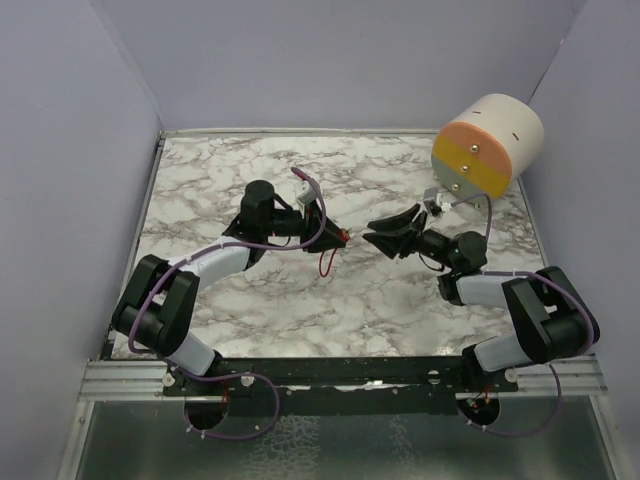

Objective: Unlock with the key

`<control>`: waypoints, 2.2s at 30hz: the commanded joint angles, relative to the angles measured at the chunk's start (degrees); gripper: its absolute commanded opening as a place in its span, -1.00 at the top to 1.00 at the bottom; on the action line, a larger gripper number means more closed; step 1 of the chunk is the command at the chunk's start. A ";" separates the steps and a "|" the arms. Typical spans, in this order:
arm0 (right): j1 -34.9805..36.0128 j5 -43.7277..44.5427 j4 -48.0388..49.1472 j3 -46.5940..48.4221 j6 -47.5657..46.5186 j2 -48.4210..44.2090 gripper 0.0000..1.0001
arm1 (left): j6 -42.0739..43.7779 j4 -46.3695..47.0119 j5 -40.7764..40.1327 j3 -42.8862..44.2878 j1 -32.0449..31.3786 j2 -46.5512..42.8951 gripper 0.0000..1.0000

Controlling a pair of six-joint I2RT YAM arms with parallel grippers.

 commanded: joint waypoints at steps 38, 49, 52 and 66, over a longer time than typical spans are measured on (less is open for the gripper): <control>-0.31 -9.03 23.48 7.61 10.69 11.98 0.30 | -3.18 3.21 3.53 2.59 -1.73 3.30 1.00; -0.31 -11.13 23.47 9.27 11.71 12.57 0.35 | -3.36 3.46 3.43 4.27 -2.82 4.71 1.00; -0.31 -11.38 23.61 9.37 11.85 12.79 0.38 | -3.47 3.48 3.38 4.71 -3.11 5.05 1.00; -0.31 -12.42 23.60 9.86 12.28 13.29 0.82 | -3.56 3.75 2.61 5.78 -4.50 5.90 1.00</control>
